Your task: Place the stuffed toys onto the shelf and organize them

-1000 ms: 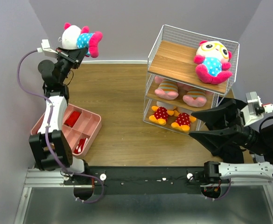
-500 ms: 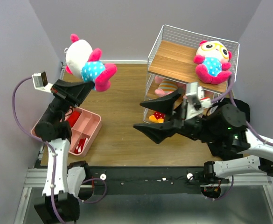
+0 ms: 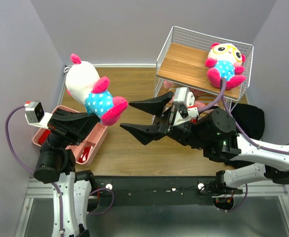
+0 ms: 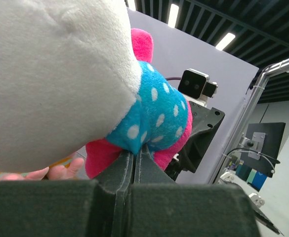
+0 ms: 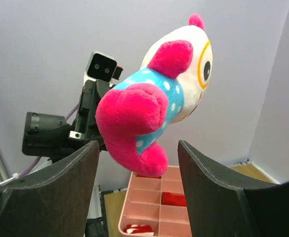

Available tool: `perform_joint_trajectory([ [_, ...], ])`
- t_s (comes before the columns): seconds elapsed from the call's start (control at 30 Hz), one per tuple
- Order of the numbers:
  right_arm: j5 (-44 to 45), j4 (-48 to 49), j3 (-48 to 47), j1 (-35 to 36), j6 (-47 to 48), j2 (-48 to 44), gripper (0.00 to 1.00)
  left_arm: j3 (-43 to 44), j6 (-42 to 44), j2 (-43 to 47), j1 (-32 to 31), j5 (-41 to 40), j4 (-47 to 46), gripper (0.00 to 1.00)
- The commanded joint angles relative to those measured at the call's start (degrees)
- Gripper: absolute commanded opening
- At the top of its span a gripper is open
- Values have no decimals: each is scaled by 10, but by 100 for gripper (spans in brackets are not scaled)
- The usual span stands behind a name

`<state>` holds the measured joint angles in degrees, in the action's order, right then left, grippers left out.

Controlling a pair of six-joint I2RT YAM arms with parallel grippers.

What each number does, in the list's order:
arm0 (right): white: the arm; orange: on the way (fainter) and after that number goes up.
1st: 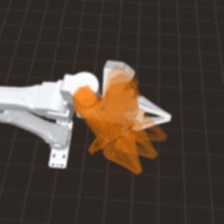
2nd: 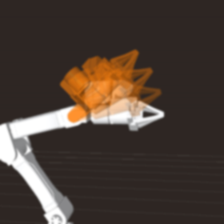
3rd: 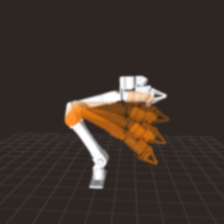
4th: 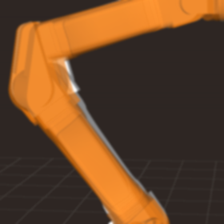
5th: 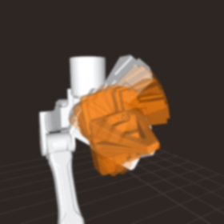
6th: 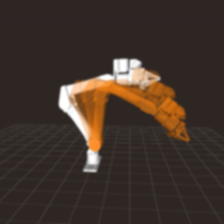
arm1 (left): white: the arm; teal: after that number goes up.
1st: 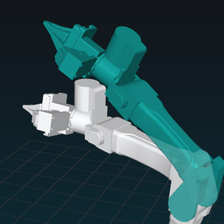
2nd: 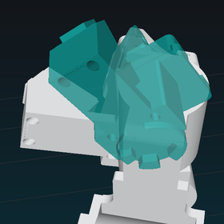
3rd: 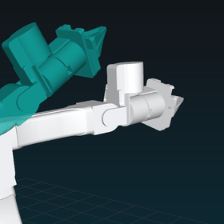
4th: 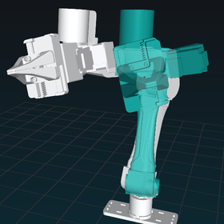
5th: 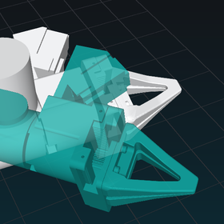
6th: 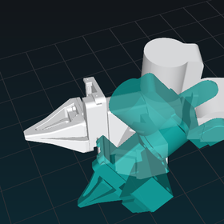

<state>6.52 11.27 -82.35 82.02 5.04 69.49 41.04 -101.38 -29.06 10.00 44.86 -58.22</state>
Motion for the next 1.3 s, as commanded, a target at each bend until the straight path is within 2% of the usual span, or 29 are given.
perform_joint_trajectory([
  [0.0, -22, 52, -9, 2, 38, 12, 72, 24, 14, 16, -2, 15, 51, 0],
  [0.13, -47, 59, -7, 2, 52, 20, 72, 20, -10, 11, -2, 11, 22, 0],
  [0.37, -63, 50, -31, 2, 50, 55, 72, 16, -4, 11, -2, 11, 29, 0],
  [0.47, -78, 53, -39, 2, 45, 71, 69, 12, -2, 8, -2, 11, 31, 0],
  [0.57, -70, 67, -41, 2, 45, 81, 37, 10, 14, 7, -2, 11, 51, 0],
  [0.6, -69, 70, -45, 2, 46, 82, 22, 9, 20, 7, -2, 13, 60, 0],
  [0.67, -48, 68, -48, 1, 51, 81, 8, 8, 44, 6, -2, 19, 96, 15],
  [0.7, -25, 63, -52, 2, 53, 79, 1, 6, 52, 7, -2, 20, 108, 28],
  [0.73, -13, 60, -54, 2, 57, 76, 1, 4, 63, 6, -2, 21, 122, 52],
  [0.8, 37, 41, -57, 1, 82, 65, 1, -1, 98, 7, -2, 24, 171, 69],
  [0.83, 52, 29, -66, 2, 95, 60, 1, -3, 110, 6, -2, 23, 192, 86],
  [0.87, 66, -3, -73, 2, 122, 57, 1, -4, 124, 6, -2, 22, 240, 93],
  [0.9, 84, -23, -82, 2, 138, 50, 1, -5, 158, 7, -2, 18, 265, 98],
  [1.0, 156, -112, -124, 2, 198, 37, 1, -2, 217, -2, -2, 13, 369, 99],
  [1.13, 219, -300, -215, 2, 233, 28, 1, 39, 377, -57, -2, 0, 534, 99],
  [1.17, 232, -367, -250, 1, 246, 28, 1, 61, 438, -70, -2, -7, 601, 99],
  [1.27, 307, -441, -280, 2, 279, 28, 1, 85, 536, -114, -2, -45, 674, 99],
])
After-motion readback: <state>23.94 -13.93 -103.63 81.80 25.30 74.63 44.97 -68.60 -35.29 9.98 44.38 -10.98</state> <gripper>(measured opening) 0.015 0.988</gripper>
